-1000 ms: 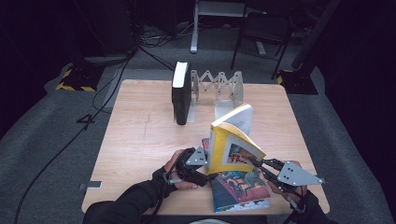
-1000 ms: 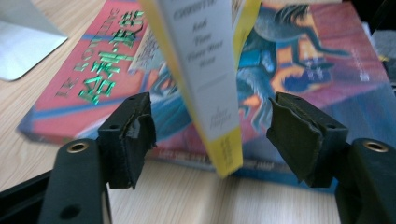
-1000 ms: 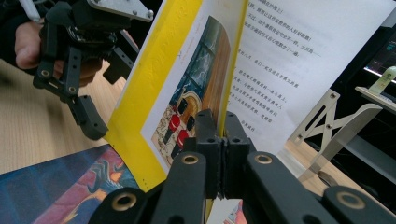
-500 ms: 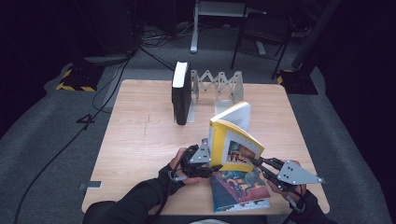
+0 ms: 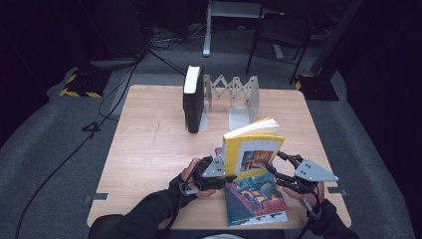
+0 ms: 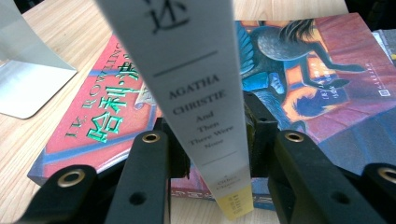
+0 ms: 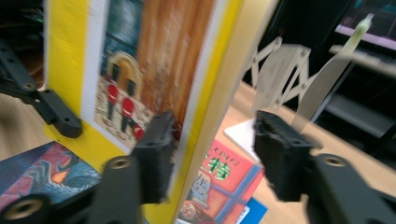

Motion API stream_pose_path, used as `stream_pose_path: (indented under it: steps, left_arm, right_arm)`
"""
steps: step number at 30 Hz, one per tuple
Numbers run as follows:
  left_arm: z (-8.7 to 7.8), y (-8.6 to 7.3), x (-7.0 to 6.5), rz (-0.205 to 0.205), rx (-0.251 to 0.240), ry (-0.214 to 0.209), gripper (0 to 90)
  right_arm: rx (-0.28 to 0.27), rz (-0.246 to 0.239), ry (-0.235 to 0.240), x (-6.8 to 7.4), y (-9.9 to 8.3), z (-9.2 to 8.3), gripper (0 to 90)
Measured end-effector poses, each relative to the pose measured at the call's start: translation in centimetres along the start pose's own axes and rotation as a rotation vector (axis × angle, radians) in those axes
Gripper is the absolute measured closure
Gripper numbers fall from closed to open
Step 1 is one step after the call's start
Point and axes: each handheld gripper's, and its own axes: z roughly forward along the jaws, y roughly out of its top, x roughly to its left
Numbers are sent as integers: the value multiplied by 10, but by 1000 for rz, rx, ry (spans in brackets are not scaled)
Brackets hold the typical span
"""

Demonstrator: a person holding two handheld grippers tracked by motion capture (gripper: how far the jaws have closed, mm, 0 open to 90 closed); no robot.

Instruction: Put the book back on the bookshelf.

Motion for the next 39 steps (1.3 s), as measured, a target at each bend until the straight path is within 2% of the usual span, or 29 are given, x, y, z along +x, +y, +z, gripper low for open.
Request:
stream_pose_path:
  steps: [2, 4, 5, 6, 7, 8, 9, 10, 11, 14, 17, 19, 20, 21, 22, 26, 29, 35, 39]
  left_arm:
    - [0, 0, -1, 11, -2, -1, 698]
    - [-1, 0, -3, 28, 0, 2, 705]
    - [-1, 0, -3, 28, 0, 2, 708]
    - [-1, 0, -3, 28, -4, -2, 711]
    - [-1, 0, -2, 28, -6, -4, 711]
    - [-1, -1, -2, 27, -10, -8, 712]
    - [-1, -1, -2, 20, -11, -11, 713]
    - [-1, -1, -1, 17, -15, -16, 712]
    - [-1, -2, 1, 10, -20, -23, 710]
    - [-2, -3, 3, 0, -28, -19, 699]
    - [-3, -2, 3, 3, -34, -7, 688]
    - [-5, -1, 3, 2, -49, -1, 682]
    - [-10, 2, 5, -13, -83, 1, 683]
    - [-10, 2, 5, -13, -83, 1, 682]
    - [-15, 6, 7, -10, -107, 6, 681]
    - [-22, 11, 8, -7, -130, 13, 678]
    - [-27, 16, 9, -14, -166, 13, 670]
    - [-34, 25, 11, -19, -208, 21, 662]
    - [-36, 35, 11, -36, -245, 27, 652]
  right_arm:
    - [23, 29, 26, -4, -2, 8, 372]
    - [46, 68, 84, -8, -6, 19, 316]
    - [46, 68, 84, -8, -6, 19, 316]
    - [67, 95, 149, -8, -9, 26, 319]
    - [67, 95, 149, -8, -9, 26, 319]
    - [71, 95, 165, -6, -9, 27, 365]
    - [73, 72, 193, -3, -9, 27, 450]
    - [77, 41, 195, 1, -9, 27, 450]
    - [81, 22, 173, 4, -9, 28, 459]
    - [77, 29, 174, 3, -10, 25, 544]
    - [75, 14, 155, 6, -10, 24, 572]
    - [68, 4, 161, 6, -11, 23, 608]
    - [67, 1, 163, 7, -11, 22, 625]
    - [64, -8, 165, 7, -11, 21, 634]
    - [64, -12, 167, 8, -11, 21, 639]
    - [62, -25, 165, 11, -11, 20, 646]
    - [64, -31, 160, 12, -11, 20, 646]
    - [64, -30, 160, 11, -11, 20, 646]
    - [65, -29, 160, 11, -11, 20, 645]
